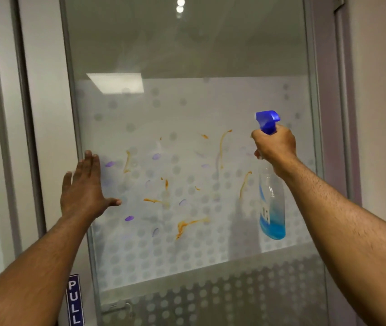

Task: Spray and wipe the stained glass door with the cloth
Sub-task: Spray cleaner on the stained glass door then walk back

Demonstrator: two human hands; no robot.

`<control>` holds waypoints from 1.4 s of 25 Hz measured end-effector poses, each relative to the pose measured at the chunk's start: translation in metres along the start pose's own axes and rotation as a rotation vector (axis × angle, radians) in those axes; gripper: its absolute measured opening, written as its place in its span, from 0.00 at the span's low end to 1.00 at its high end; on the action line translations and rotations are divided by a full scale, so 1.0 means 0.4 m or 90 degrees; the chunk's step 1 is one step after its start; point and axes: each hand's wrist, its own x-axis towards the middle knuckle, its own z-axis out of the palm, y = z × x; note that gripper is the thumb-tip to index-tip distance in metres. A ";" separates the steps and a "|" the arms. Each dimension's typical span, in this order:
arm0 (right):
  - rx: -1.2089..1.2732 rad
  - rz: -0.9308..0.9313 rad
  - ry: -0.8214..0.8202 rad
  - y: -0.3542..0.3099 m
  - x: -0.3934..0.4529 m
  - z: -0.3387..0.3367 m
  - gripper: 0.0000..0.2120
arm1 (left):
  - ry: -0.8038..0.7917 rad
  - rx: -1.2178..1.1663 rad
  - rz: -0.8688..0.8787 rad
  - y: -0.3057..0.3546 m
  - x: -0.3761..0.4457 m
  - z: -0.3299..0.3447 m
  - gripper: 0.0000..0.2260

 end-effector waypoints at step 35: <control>-0.028 -0.011 -0.081 0.391 -0.415 0.048 0.09 | 0.006 0.021 0.028 -0.002 0.010 -0.001 0.62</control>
